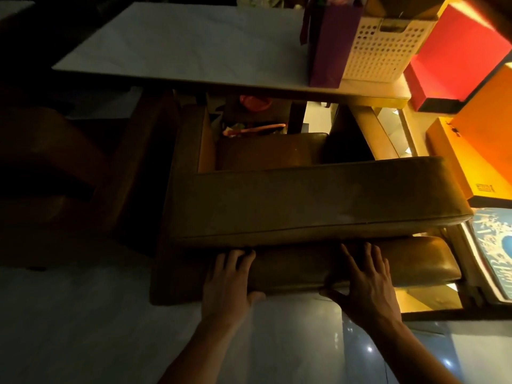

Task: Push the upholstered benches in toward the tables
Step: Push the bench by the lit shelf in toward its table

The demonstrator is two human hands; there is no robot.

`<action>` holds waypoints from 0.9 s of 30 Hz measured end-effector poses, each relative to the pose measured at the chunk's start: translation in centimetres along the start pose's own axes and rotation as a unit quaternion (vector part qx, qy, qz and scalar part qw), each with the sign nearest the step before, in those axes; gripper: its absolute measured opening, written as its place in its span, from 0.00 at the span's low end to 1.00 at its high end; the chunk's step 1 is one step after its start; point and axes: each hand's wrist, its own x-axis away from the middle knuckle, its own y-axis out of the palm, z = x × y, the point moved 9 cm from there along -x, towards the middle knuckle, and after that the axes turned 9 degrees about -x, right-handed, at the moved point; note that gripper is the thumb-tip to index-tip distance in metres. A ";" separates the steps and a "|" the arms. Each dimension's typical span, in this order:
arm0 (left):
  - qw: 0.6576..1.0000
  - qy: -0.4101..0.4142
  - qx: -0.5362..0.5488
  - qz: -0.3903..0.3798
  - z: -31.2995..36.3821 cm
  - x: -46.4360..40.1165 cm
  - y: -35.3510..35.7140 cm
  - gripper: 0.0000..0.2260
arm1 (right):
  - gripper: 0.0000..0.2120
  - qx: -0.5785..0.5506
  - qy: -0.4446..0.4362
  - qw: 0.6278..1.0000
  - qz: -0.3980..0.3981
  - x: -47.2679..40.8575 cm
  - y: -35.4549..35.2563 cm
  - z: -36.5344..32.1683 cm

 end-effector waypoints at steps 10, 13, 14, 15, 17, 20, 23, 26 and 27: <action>1.000 0.021 0.008 -0.019 -4.4 1.9 0.1 0.36 | 0.55 0.028 0.028 0.999 -0.017 3.9 1.4 -4.7; 0.999 0.036 0.006 -0.020 -7.0 2.8 -0.1 0.36 | 0.54 0.039 0.041 0.998 -0.031 5.6 2.2 -7.2; 0.999 0.042 0.006 -0.020 -7.7 3.1 -0.1 0.36 | 0.54 0.037 0.042 0.998 -0.033 6.0 2.3 -8.1; 0.999 0.048 0.006 -0.019 -8.2 3.2 -0.2 0.36 | 0.54 0.034 0.044 0.998 -0.032 6.3 2.4 -8.7; 0.998 0.055 0.013 -0.017 -8.8 3.3 -0.3 0.36 | 0.54 0.039 0.052 0.997 -0.038 6.6 2.6 -9.5; 0.998 0.058 0.024 -0.019 -9.0 3.1 -0.3 0.36 | 0.54 0.056 0.061 0.995 -0.055 6.5 2.6 -9.8; 0.997 0.066 0.029 -0.022 -9.0 2.8 0.0 0.37 | 0.55 0.057 0.067 0.994 -0.057 6.4 2.5 -10.0; 0.997 0.075 0.027 -0.021 -9.2 2.4 0.0 0.37 | 0.55 0.056 0.069 0.995 -0.051 6.3 2.3 -10.1; 0.997 0.076 0.027 -0.022 -9.2 2.2 0.0 0.37 | 0.55 0.056 0.069 0.995 -0.048 6.2 2.2 -10.2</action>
